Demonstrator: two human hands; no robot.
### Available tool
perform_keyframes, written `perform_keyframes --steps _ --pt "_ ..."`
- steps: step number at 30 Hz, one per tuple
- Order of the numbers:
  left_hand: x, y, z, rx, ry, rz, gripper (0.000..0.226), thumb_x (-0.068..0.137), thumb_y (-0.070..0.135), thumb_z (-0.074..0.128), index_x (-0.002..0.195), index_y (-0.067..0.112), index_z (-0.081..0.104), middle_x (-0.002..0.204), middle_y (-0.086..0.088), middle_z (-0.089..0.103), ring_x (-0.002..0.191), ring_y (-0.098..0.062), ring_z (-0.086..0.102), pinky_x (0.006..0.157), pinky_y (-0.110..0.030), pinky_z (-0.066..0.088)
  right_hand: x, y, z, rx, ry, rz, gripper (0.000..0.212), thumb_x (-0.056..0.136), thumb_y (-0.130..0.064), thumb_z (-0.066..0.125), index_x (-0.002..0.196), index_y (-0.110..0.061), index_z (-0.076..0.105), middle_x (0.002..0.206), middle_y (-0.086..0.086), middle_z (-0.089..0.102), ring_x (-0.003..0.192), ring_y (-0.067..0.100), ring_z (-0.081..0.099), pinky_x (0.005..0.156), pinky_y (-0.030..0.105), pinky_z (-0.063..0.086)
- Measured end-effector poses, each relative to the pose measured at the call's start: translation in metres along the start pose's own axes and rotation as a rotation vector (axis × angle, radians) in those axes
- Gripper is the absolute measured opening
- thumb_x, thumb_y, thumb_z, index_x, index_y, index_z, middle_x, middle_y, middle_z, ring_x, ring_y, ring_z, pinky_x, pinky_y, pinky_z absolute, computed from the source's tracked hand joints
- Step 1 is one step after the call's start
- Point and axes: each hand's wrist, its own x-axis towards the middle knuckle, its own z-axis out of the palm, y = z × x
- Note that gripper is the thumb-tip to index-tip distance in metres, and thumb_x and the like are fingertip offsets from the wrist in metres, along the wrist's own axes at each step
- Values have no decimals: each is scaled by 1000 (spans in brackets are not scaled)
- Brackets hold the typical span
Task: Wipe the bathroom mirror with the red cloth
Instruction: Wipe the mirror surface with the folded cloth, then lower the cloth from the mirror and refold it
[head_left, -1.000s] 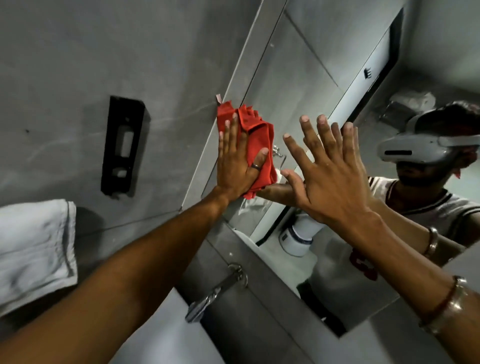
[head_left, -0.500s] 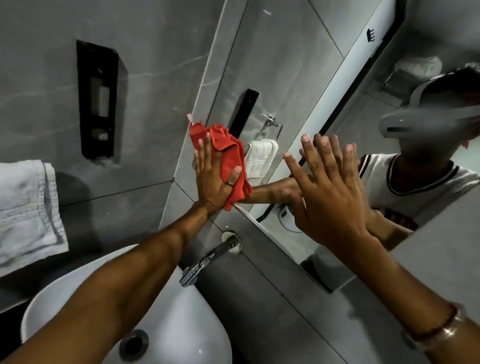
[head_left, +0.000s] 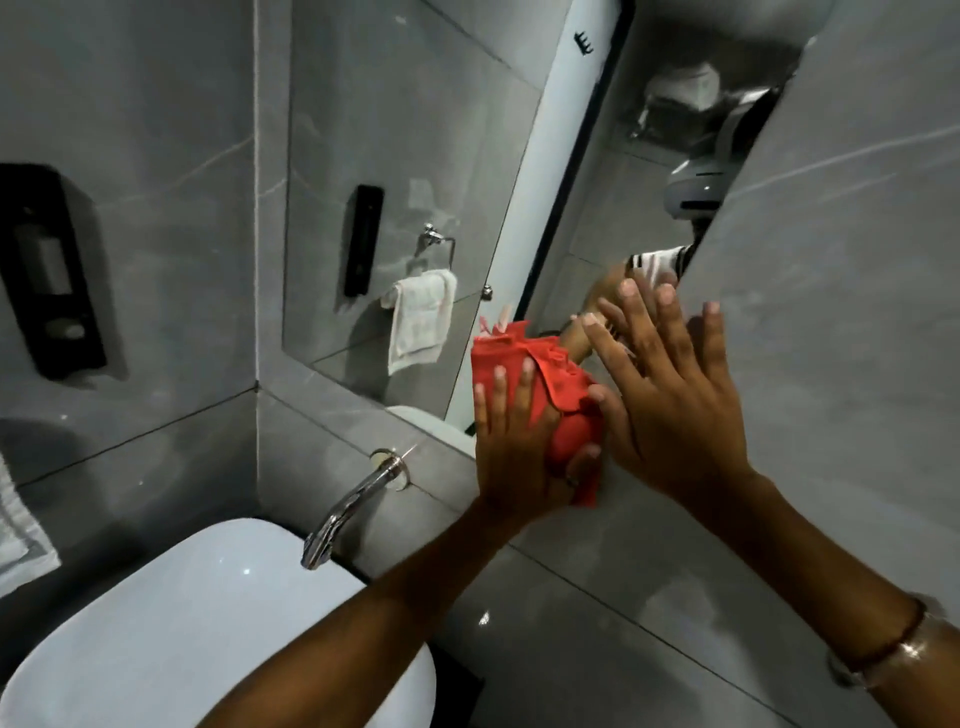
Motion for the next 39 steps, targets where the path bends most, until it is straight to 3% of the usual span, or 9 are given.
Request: perform_keyframes --steps 3,7,10,14,20,26,33,36,39 --pt "11 16 -5 58 33 28 87 92 70 44 164 33 12 174 -4 0 160 -39 7 128 -60 7 -6 29 -13 -36 -10 78 64 106 -48 29 160 -15 37 170 19 20 158 37 11 127 56 -7" --pt "80 38 -21 65 62 95 85 96 68 40 164 33 2 174 -2 -3 161 -36 3 129 -58 4 8 65 -27 -59 21 161 69 104 -51 29 164 -16 26 172 19 15 159 29 0 127 57 -8" --pt "172 73 -46 46 86 143 81 100 69 30 164 28 3 174 -5 0 161 -35 1 130 -55 -1 30 91 -43 -42 70 257 70 104 -50 30 166 -18 21 173 20 13 158 30 -2 125 64 2" --pt "293 117 -80 29 136 181 76 103 64 28 164 20 18 173 -11 11 161 -35 2 129 -58 2 69 118 -56 -11 134 333 68 105 -47 31 167 -22 15 175 11 -2 161 29 -11 129 58 -4" --pt "419 165 -127 -3 121 207 72 105 58 28 165 24 6 175 -4 -2 161 -29 -10 129 -56 -5 126 144 -85 1 236 391 67 105 -51 22 166 -24 14 174 7 -9 162 25 -14 130 50 -11" --pt "383 149 -113 -7 111 243 66 107 50 26 165 20 13 174 -6 3 161 -29 -5 129 -55 -3 103 126 -88 73 258 392 66 105 -47 31 165 -21 23 174 8 0 162 28 -7 131 52 -2" --pt "242 107 -99 -157 -53 254 59 108 34 27 161 11 18 171 -10 12 160 -35 3 129 -60 4 18 60 -85 363 75 502 63 105 -44 34 164 -22 28 173 -2 -4 161 15 -14 132 39 -1" --pt "176 106 -110 -614 -234 -51 51 109 25 35 160 24 27 166 -15 34 152 -36 34 124 -59 26 -29 12 -86 681 58 673 60 106 -46 33 163 -25 31 175 -6 5 162 10 -4 130 30 6" --pt "114 116 -121 -1147 -333 -780 33 105 40 50 135 35 61 130 -14 70 115 -34 69 101 -51 56 -72 -34 -76 1042 43 1009 47 109 -34 43 154 -19 47 166 3 40 155 20 35 127 38 29"
